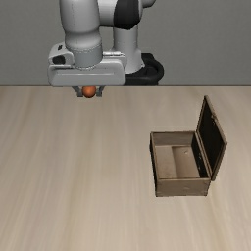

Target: Pick up the egg and place it in the box

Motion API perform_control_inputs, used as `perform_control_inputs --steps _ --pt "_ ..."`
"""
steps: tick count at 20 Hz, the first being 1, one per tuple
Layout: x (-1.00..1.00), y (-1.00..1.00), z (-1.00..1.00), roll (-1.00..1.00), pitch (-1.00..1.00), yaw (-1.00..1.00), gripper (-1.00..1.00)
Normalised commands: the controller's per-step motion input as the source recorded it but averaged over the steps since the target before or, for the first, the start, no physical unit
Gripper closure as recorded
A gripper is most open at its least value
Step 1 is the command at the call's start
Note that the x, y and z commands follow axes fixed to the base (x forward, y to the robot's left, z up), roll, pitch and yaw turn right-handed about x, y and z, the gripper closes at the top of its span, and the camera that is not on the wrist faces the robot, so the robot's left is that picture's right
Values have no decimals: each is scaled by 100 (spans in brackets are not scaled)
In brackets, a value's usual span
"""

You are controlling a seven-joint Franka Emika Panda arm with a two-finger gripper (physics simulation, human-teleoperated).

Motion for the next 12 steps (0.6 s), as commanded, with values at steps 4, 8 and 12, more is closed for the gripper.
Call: perform_control_inputs --steps 4,8,12 --pt "0 100 0 0 0 0 100" --pt "0 100 0 0 0 0 100" --pt "0 100 0 0 0 0 100"
